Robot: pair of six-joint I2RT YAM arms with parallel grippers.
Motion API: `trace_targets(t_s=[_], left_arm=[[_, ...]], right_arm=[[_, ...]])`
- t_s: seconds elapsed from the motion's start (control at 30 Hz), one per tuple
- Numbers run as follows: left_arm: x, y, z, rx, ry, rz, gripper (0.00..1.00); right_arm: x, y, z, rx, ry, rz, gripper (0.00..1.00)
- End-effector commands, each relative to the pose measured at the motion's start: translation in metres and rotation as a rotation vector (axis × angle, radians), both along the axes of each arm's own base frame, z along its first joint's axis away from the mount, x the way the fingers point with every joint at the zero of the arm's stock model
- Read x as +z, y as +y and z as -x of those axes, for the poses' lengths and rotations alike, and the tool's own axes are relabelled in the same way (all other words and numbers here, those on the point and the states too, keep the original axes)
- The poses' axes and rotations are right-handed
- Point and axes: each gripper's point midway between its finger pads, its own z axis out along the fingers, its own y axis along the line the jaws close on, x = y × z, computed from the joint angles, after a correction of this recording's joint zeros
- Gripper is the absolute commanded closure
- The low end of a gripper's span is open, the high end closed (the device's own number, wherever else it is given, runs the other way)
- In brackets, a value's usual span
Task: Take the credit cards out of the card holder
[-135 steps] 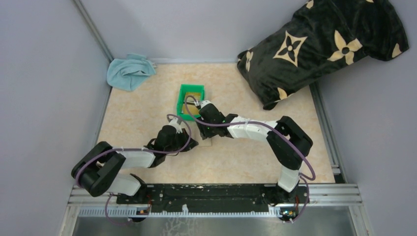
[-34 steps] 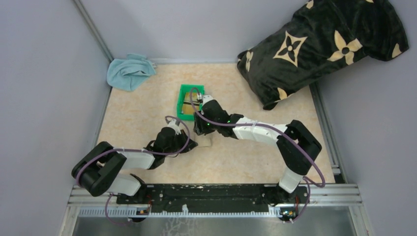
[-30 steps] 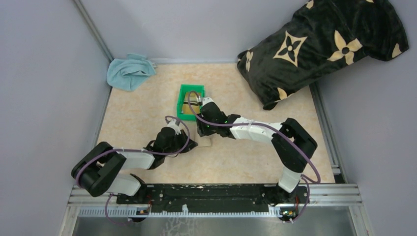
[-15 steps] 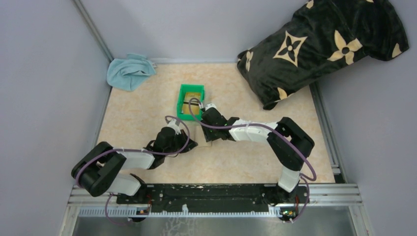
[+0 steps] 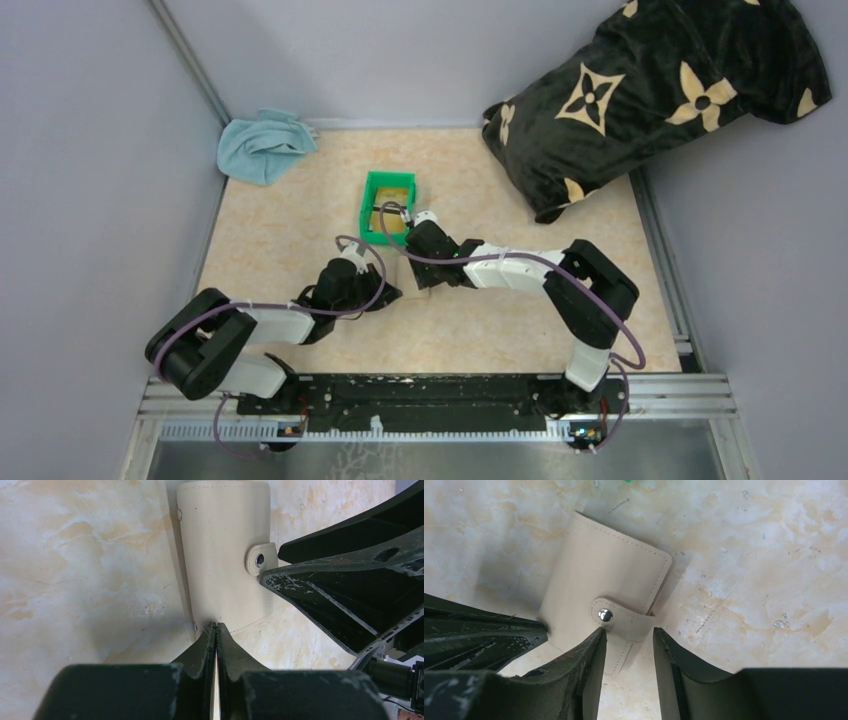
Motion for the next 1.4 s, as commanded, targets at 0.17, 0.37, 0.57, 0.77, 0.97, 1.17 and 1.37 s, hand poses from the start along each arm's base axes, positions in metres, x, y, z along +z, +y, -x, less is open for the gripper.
trace_targets(t_s=[0.17, 0.37, 0.57, 0.77, 0.97, 1.17, 1.37], left_arm=[[-0.029, 0.014, 0.02, -0.005, 0.09, -0.073, 0.92], [-0.027, 0.014, 0.02, -0.004, 0.087, -0.071, 0.92], [-0.029, 0.016, 0.021, -0.002, 0.09, -0.076, 0.92], [-0.029, 0.018, 0.022, 0.003, 0.089, -0.077, 0.92], [-0.028, 0.017, 0.022, 0.003, 0.089, -0.073, 0.92], [-0.029, 0.019, 0.021, 0.01, 0.085, -0.083, 0.92], [-0.023, 0.018, 0.019, 0.012, 0.069, -0.08, 0.92]], right_arm=[[0.06, 0.033, -0.018, 0.027, -0.107, -0.134, 0.59], [0.044, 0.039, -0.017, 0.044, -0.077, -0.107, 0.59], [0.034, 0.05, -0.017, 0.061, -0.057, -0.119, 0.59], [0.022, 0.046, -0.014, 0.068, -0.037, -0.082, 0.59], [0.01, 0.03, -0.012, 0.052, -0.057, 0.029, 0.59], [-0.005, 0.017, -0.003, 0.052, -0.043, 0.1, 0.62], [-0.018, 0.008, 0.003, 0.021, -0.016, 0.107, 0.82]])
